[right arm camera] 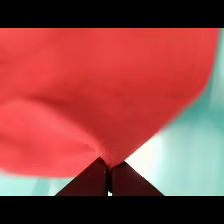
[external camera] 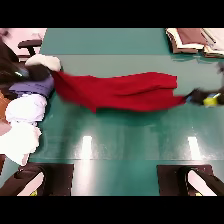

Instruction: Fold the shirts.

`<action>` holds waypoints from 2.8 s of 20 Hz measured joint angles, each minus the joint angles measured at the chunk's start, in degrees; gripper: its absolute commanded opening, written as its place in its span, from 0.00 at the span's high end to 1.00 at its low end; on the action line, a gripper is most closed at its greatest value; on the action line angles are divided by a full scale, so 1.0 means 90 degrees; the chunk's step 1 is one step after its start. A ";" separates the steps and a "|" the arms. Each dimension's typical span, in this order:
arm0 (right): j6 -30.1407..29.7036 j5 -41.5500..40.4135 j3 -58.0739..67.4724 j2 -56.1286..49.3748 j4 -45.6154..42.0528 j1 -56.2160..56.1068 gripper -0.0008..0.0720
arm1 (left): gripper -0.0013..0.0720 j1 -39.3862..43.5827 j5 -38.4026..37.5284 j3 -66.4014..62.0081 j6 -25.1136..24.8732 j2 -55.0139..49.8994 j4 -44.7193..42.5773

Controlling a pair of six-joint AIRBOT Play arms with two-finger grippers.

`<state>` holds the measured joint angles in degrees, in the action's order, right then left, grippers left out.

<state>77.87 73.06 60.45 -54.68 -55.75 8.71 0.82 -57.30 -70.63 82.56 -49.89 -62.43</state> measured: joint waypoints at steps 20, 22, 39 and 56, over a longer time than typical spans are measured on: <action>0.0556 0.1848 0.6127 -0.0153 0.0027 0.1761 0.97 | 0.95 0.0000 -0.1154 -0.4216 0.0571 0.0182 -0.0165; 0.0590 0.2013 0.5659 -0.0566 -0.0134 0.1358 0.97 | 0.95 0.0000 -0.1287 -0.3398 0.0588 -0.0211 -0.0202; 0.0675 0.1268 0.6161 -0.5353 -0.1404 -0.0478 0.97 | 0.95 -0.0078 -0.0068 -0.3092 -0.0333 -0.4852 -0.0189; 0.0087 0.0879 0.2701 -0.4097 -0.1205 -0.0272 0.32 | 0.25 0.0066 -0.1479 -0.0882 -0.0364 -0.4641 -0.0469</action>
<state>78.65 80.97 84.75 -91.55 -66.59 6.26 1.41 -70.61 -78.56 79.29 -91.66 -66.65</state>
